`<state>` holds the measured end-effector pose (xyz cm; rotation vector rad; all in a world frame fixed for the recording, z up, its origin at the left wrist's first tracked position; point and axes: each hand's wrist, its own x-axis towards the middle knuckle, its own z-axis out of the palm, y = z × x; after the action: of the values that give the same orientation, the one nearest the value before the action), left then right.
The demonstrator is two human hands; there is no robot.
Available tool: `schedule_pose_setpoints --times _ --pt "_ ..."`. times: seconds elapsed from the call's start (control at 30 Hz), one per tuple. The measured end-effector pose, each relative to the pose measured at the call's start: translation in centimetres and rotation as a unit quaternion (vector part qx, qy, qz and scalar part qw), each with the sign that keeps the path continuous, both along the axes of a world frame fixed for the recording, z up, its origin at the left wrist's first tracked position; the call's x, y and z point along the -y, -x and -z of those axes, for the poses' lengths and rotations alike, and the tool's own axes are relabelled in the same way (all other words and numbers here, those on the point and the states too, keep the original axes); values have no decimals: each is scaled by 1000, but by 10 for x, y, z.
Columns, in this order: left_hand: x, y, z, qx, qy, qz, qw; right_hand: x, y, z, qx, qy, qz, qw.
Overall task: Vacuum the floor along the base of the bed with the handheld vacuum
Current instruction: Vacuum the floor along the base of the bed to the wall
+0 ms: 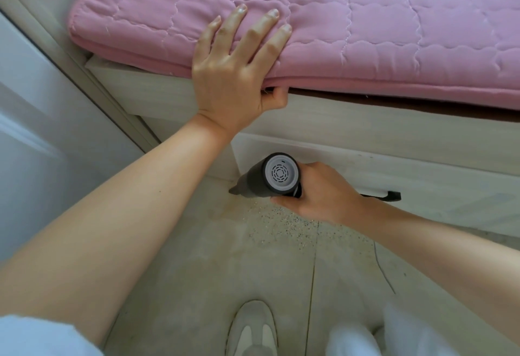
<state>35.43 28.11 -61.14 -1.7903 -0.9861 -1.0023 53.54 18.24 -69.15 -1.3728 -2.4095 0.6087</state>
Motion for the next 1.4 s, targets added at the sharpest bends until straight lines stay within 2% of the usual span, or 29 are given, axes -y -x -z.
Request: schedule_pose_setpoints --times 0.43,1.4 --pt "-4 2 7 22 -21 7 1000 -8 6 7 1 -40 0 999" --pt "0 1 6 37 -2 14 999 8 -29 -17 33 -8 14 999"
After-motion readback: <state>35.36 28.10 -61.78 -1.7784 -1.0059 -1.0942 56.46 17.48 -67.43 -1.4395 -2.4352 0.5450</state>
